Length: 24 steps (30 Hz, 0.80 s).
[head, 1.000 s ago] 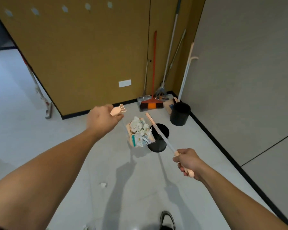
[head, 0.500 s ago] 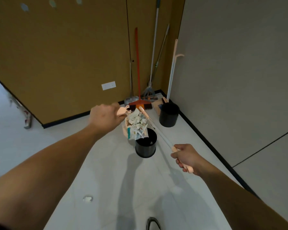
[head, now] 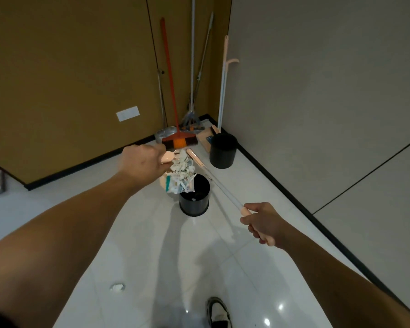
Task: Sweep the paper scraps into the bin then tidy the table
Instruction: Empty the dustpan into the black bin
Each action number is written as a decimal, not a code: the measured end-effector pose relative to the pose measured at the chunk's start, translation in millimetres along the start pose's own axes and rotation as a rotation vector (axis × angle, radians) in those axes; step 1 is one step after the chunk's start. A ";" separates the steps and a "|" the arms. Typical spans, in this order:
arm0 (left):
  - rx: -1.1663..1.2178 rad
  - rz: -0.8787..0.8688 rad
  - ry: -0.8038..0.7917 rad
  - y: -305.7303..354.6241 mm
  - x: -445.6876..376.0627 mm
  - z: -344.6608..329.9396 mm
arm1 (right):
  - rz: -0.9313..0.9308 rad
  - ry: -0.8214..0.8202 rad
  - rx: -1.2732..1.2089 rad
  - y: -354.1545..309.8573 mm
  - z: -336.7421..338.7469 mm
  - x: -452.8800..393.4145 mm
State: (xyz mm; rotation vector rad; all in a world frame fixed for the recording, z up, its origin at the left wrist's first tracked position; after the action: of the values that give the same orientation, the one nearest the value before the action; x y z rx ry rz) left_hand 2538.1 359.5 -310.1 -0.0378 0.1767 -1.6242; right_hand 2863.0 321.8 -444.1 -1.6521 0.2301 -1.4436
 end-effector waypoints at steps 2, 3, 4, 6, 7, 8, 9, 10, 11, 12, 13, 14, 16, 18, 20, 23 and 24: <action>-0.015 -0.032 0.002 1.5 0.6 -1.2 | 0.008 0.014 -0.007 -1.5 -1.9 0.7; -0.026 -0.042 -0.001 2.4 0.8 -1.6 | 0.012 0.019 -0.010 -2.8 -3.0 0.2; -0.037 -0.051 -0.007 3.6 1.0 -2.0 | 0.016 0.022 -0.016 -4.1 -4.4 -0.7; -0.052 -0.080 -0.010 6.9 0.5 -1.6 | 0.022 0.028 -0.035 -6.2 -6.9 -2.6; -0.059 -0.096 -0.010 8.6 0.4 -1.2 | 0.027 0.027 -0.043 -7.1 -8.2 -3.4; -0.065 -0.109 -0.011 9.8 0.3 -0.5 | 0.032 0.023 -0.047 -7.9 -9.3 -4.0; -0.068 -0.119 -0.008 10.6 0.0 0.1 | 0.037 0.019 -0.051 -8.6 -10.3 -4.4; -0.066 -0.126 -0.002 10.8 -0.3 0.8 | 0.041 0.016 -0.058 -8.8 -11.0 -4.9; -0.062 -0.130 0.003 10.7 -0.9 1.3 | 0.044 0.013 -0.068 -8.5 -11.6 -5.4; -0.060 -0.134 0.007 10.8 -1.4 1.7 | 0.046 0.010 -0.080 -7.9 -12.0 -5.9; -0.065 -0.139 0.007 11.4 -1.9 1.9 | 0.047 0.009 -0.088 -7.0 -12.3 -5.9; -0.076 -0.145 0.002 12.7 -2.0 1.3 | 0.047 0.009 -0.093 -6.2 -12.7 -5.9; -0.099 -0.156 -0.008 15.4 -1.4 -0.2 | 0.045 0.012 -0.098 -4.4 -12.7 -5.6; -0.103 -0.164 -0.006 16.5 -0.7 -0.5 | 0.045 0.012 -0.108 -1.8 -12.1 -5.5; -0.098 -0.171 0.000 16.8 -0.9 -0.4 | 0.043 0.009 -0.112 0.3 -10.6 -4.7; -0.101 -0.162 0.004 15.8 -2.0 0.8 | 0.040 0.003 -0.122 2.7 -9.7 -3.4; -0.103 -0.158 0.003 15.6 -2.0 1.2 | 0.039 0.002 -0.126 3.4 -9.9 -3.4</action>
State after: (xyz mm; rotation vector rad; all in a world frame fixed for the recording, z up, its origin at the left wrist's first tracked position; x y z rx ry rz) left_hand 2553.8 360.6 -310.8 -0.1312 0.2657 -1.7717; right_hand 2854.7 317.3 -449.7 -1.7377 0.3588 -1.4259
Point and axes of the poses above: each hand's wrist, its own x-axis away from the middle knuckle, its own z-axis out of the back of the hand, y = z × x, the point moved 7 cm from there along -x, towards the middle knuckle, and after that the axes turned 12 degrees about -y, right-handed, at the moved point
